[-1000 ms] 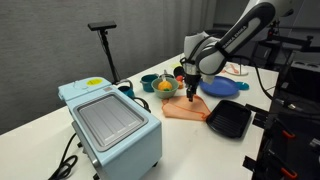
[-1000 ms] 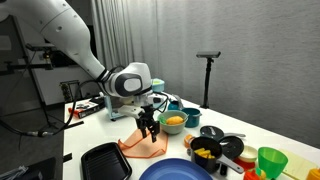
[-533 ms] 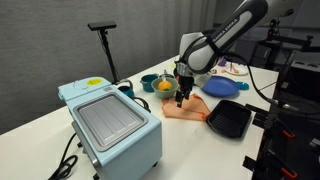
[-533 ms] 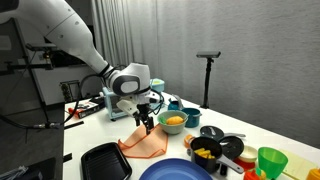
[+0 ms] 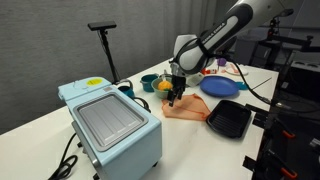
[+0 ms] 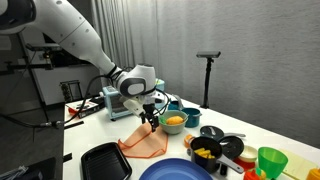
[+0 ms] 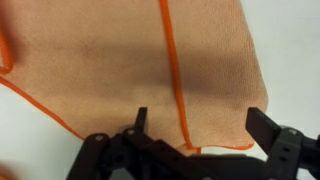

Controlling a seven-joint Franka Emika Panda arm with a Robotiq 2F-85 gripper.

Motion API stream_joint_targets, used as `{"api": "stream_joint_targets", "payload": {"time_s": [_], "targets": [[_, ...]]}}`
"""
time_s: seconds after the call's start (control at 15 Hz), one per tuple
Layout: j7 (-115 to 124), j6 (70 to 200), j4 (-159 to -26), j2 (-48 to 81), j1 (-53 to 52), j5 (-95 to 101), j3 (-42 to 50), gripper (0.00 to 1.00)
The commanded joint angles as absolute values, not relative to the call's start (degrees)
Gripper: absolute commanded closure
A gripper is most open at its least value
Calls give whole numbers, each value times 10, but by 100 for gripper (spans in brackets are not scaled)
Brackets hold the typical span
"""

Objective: Unfold the cloth

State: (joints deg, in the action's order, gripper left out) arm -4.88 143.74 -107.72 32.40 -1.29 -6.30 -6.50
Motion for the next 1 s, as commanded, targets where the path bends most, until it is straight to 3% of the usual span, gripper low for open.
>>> {"api": "stream_joint_targets", "payload": {"time_s": [0.0,0.07,0.2,0.27,0.33,0.4,0.93], "targets": [[-75,1429,-1034,364,3,-89,-86,16],[-74,1426,-1027,371,4,-92,-87,4],[-74,1426,-1016,378,5,-95,-90,0],[-75,1427,-1011,381,6,-95,-91,18],[-76,1426,-1009,382,8,-96,-92,25],[-77,1425,-1008,383,9,-95,-93,26],[-86,1420,-1016,373,14,-88,-94,88]]}}
